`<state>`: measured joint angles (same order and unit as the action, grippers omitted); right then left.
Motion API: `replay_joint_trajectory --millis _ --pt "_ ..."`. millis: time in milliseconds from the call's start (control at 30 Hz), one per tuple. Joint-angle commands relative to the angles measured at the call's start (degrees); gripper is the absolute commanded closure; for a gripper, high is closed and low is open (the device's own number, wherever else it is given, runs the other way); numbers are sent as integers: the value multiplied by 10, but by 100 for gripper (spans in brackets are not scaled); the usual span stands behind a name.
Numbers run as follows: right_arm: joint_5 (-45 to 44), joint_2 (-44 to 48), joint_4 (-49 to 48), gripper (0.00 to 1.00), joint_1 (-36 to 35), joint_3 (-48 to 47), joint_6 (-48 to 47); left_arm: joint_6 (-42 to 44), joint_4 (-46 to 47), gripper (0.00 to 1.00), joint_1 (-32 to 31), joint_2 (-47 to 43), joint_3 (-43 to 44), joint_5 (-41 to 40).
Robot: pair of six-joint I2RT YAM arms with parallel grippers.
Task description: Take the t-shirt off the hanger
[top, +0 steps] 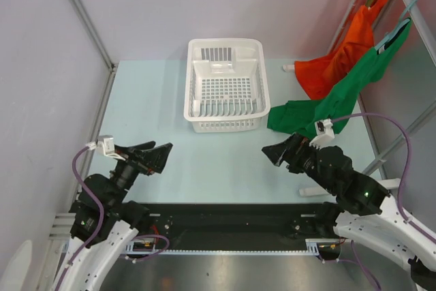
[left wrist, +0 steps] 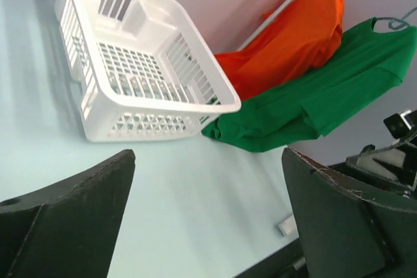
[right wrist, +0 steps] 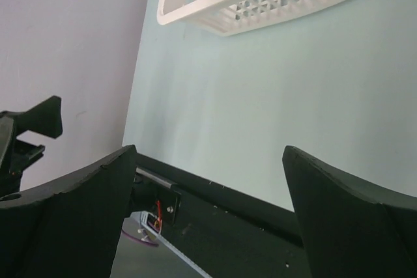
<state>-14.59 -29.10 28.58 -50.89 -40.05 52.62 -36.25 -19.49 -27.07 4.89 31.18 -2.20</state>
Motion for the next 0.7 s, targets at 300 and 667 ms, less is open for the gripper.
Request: replay_joint_trajectory --millis 300,667 --pt "-32 38 64 0 -4 -106 -143 -91 82 0 4 28 -36 232" --pt "-46 3 140 0 -3 -303 -243 -181 278 0 4 165 -67 384"
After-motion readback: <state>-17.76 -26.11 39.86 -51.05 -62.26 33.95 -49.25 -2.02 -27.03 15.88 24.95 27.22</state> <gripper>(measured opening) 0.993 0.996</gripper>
